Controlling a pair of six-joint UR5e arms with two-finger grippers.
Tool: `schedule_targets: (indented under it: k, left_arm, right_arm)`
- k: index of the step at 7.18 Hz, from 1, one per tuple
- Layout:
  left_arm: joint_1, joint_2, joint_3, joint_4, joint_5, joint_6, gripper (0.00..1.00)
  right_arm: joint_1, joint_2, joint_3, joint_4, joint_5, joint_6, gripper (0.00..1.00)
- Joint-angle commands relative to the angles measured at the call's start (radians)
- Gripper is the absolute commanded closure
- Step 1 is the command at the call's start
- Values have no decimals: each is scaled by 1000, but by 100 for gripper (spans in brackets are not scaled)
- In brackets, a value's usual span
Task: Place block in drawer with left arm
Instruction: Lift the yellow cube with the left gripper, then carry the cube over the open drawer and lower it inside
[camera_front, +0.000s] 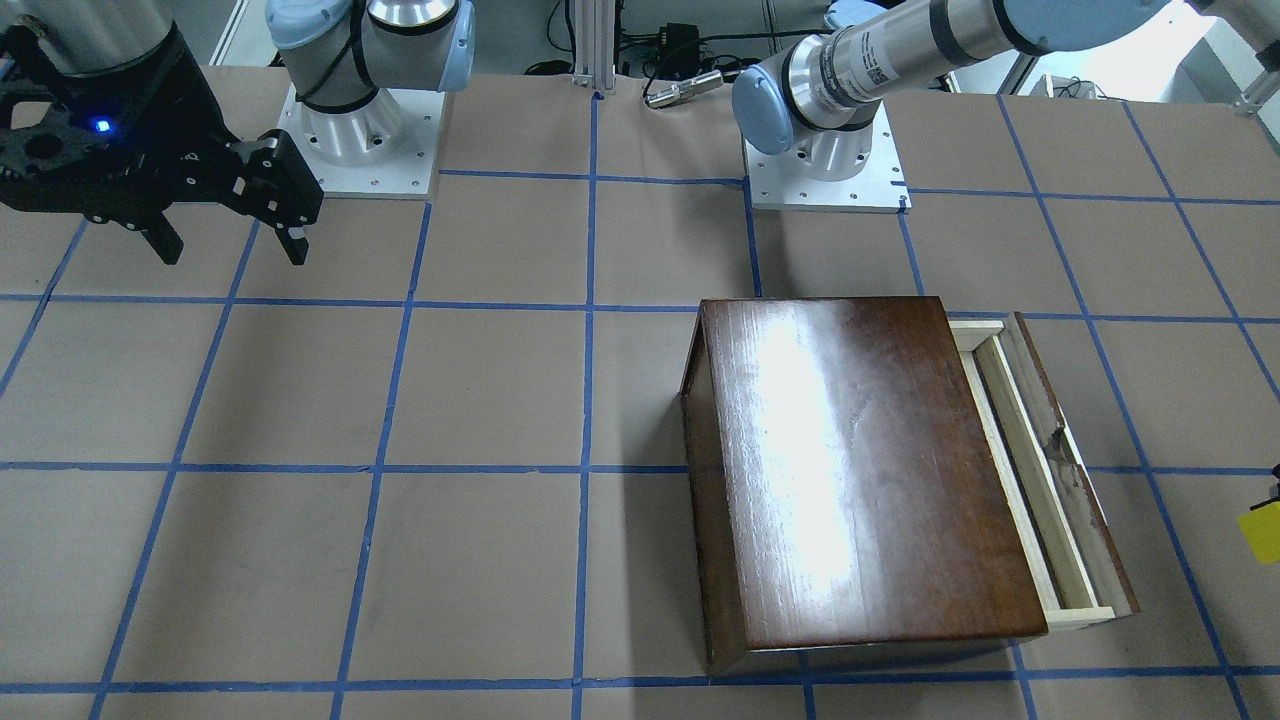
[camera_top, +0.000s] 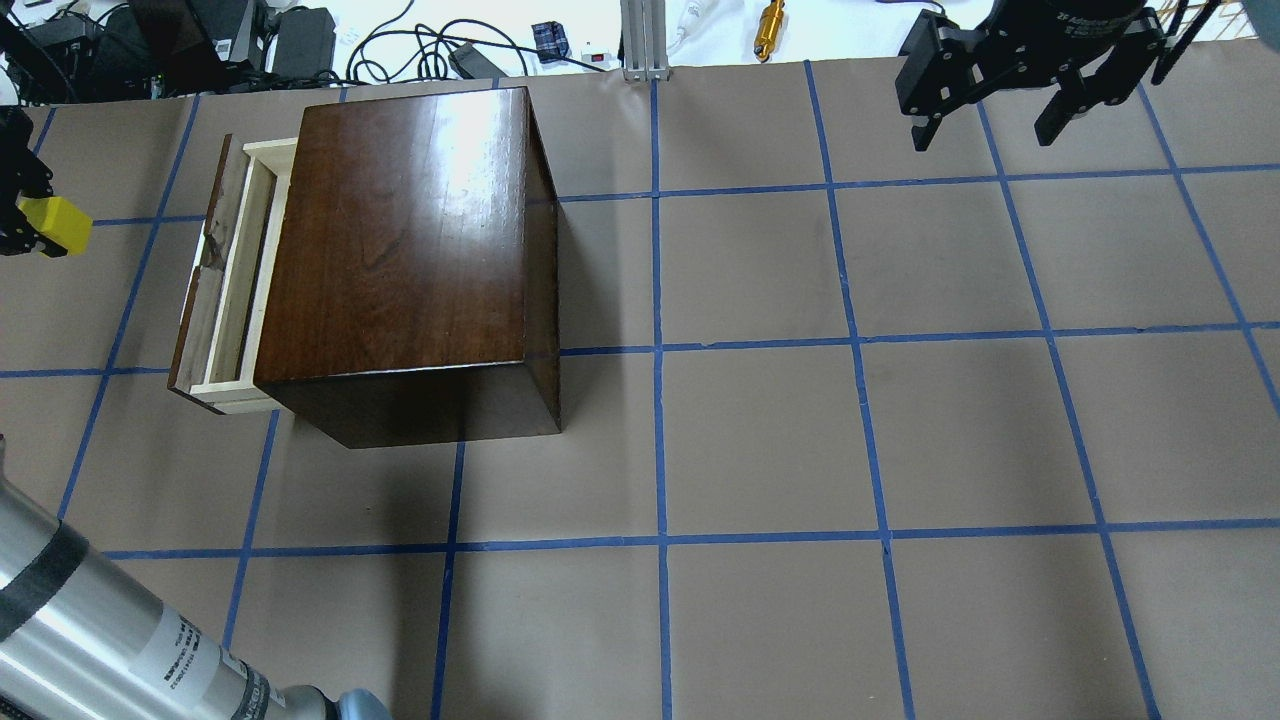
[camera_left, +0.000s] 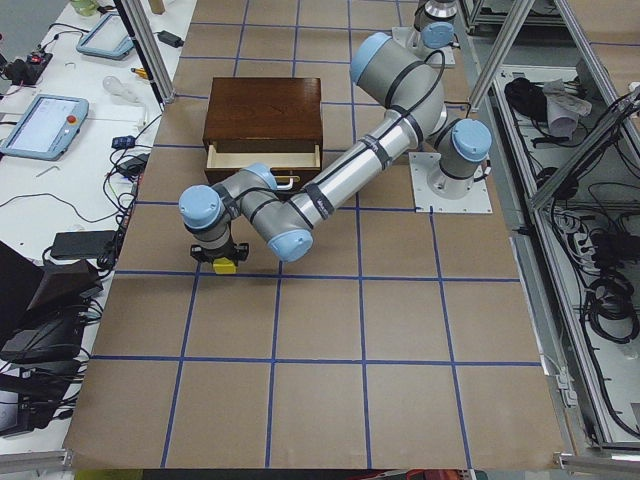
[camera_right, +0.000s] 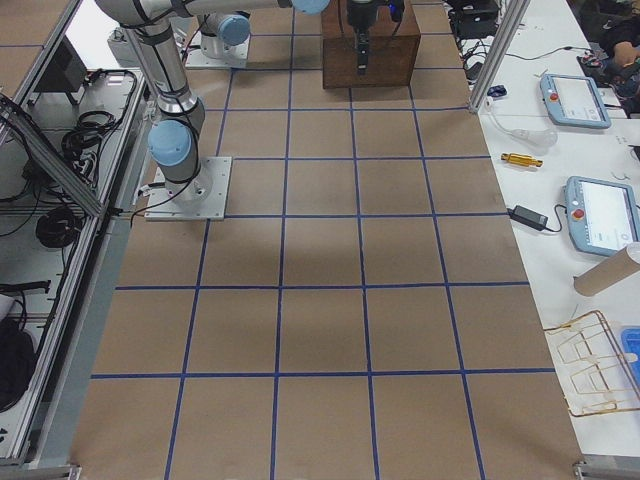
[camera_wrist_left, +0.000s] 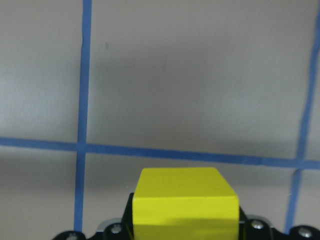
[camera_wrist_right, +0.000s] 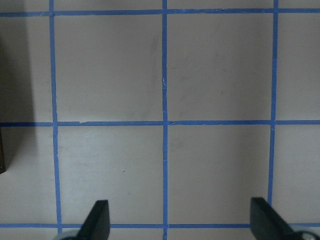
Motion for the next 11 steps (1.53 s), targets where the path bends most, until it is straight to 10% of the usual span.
schedule_targets:
  k: [1,7,11]
  left_arm:
    - [-63,121,-10,-124,12,-42,100]
    - [-282,399,-390,2,50,-314,100]
    - [-295,382,-435,87,35,-249,100]
  right_arm:
    - [-1,1,0,0,0,0,0]
    - [0,-1,0,0,0,0,0]
    - [0,1,0,0,0,0,0]
